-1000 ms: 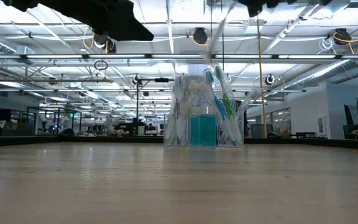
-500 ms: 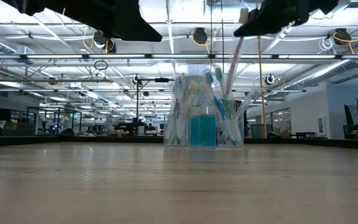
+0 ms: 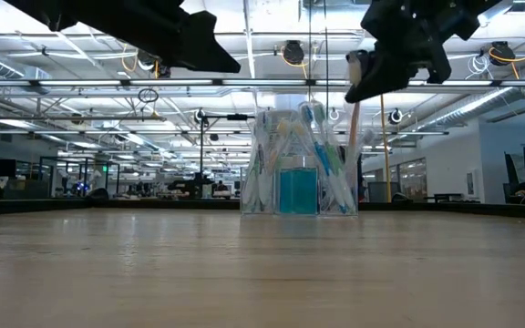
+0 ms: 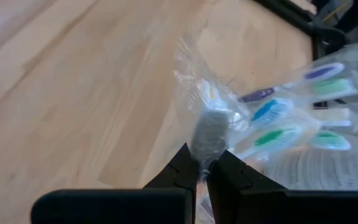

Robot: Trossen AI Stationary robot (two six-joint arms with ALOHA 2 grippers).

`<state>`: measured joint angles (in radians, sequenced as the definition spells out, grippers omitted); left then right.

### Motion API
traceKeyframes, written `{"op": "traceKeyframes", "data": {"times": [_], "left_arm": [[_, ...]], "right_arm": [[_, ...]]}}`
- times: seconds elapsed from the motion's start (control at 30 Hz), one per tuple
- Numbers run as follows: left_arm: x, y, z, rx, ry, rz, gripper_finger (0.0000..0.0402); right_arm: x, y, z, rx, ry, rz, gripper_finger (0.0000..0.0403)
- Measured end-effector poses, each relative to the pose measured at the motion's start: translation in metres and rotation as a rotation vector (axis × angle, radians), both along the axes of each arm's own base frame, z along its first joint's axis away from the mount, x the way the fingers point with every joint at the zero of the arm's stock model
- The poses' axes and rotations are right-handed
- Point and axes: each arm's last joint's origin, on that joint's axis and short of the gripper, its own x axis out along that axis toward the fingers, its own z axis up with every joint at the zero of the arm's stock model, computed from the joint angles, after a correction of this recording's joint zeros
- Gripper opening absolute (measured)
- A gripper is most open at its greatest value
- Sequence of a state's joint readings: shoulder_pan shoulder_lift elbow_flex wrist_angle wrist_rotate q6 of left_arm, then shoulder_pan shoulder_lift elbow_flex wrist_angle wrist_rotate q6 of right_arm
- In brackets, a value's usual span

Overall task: Pick & Place toothbrushing station
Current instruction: Put the orange toothbrush into the transparent organizer, then adjust the toothbrushes in the transparent organizer

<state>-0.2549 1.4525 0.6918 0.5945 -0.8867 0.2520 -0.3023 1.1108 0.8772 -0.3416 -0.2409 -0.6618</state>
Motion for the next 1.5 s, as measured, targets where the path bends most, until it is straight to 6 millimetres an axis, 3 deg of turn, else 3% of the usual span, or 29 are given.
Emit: {"op": "traceKeyframes", "data": {"times": [0.33, 0.63, 0.77, 1.07, 1.23, 1.37, 1.5], "left_arm": [[0.001, 0.007, -0.002, 0.006, 0.022, 0.022, 0.0239], [0.001, 0.013, -0.008, -0.03, 0.057, 0.003, 0.0239], [0.002, 0.014, -0.009, -0.067, 0.056, -0.044, 0.0239], [0.003, 0.012, -0.009, -0.107, 0.04, -0.09, 0.0239], [0.003, 0.011, -0.009, -0.125, 0.03, -0.096, 0.0239], [0.003, 0.01, -0.009, -0.138, 0.029, -0.122, 0.0239], [0.004, 0.01, -0.009, -0.155, 0.022, -0.136, 0.0239]], "right_arm": [[0.013, -0.004, -0.02, 0.003, 0.092, 0.02, 0.0013], [0.012, -0.004, -0.02, 0.091, 0.097, -0.061, 0.006], [0.012, -0.007, -0.02, 0.054, 0.106, -0.161, 0.0079], [0.002, -0.007, -0.006, 0.032, 0.047, -0.291, 0.0126], [-0.012, -0.009, 0.009, -0.069, -0.016, -0.52, 0.0138], [-0.02, -0.006, 0.019, 0.159, -0.124, -0.641, 0.0136], [-0.017, 0.009, 0.014, 0.402, -0.128, -0.557, 0.0131]]}}
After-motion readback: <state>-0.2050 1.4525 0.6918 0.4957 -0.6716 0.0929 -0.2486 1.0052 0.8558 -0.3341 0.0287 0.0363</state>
